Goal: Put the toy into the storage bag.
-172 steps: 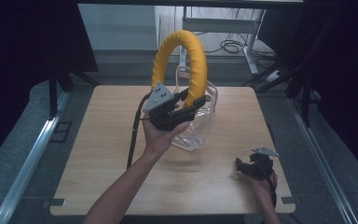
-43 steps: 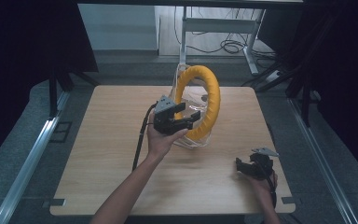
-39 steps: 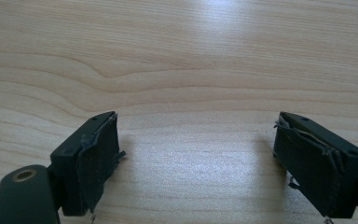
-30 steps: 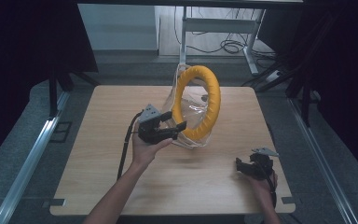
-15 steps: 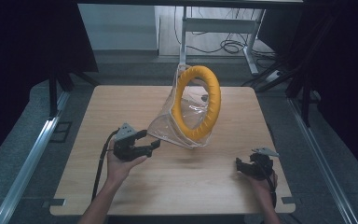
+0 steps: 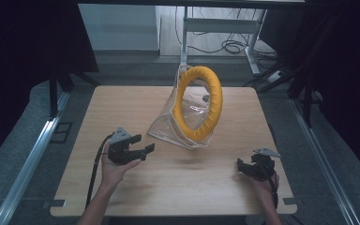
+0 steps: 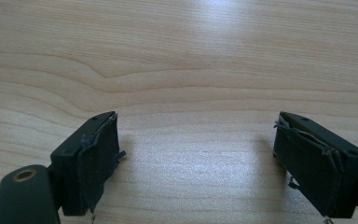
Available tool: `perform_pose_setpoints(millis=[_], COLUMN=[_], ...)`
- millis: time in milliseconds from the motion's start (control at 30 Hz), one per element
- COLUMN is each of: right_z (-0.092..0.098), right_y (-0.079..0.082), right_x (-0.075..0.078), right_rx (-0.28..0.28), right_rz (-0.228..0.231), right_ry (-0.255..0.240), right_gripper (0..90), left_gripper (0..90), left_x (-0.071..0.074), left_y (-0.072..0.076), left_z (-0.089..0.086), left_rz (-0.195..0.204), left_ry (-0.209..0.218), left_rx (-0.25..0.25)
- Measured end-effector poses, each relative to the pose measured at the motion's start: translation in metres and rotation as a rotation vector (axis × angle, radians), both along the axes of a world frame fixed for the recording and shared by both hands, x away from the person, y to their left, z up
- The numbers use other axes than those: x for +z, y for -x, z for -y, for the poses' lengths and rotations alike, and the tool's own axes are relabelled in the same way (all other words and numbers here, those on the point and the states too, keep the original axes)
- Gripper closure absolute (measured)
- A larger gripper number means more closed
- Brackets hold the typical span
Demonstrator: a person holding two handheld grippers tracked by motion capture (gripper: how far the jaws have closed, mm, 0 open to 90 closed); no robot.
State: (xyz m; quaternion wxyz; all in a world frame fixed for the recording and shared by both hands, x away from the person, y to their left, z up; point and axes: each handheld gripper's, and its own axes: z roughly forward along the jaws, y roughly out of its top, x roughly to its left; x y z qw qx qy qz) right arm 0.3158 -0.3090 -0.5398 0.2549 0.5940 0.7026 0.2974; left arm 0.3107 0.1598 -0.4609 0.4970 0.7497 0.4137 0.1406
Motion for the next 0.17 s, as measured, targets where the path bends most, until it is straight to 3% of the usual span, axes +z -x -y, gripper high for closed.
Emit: perform_pose_setpoints(millis=[167], right_z=[-0.0001], right_y=[0.0001], right_x=[0.0], right_rx=[-0.001], right_rz=[-0.001], right_ry=[-0.002], right_gripper=[14.4], left_gripper=[29.5], left_x=[-0.0035], left_y=[-0.0004], left_z=[0.0018], left_rz=[-0.014], left_ry=[0.0], left_rx=[-0.005])
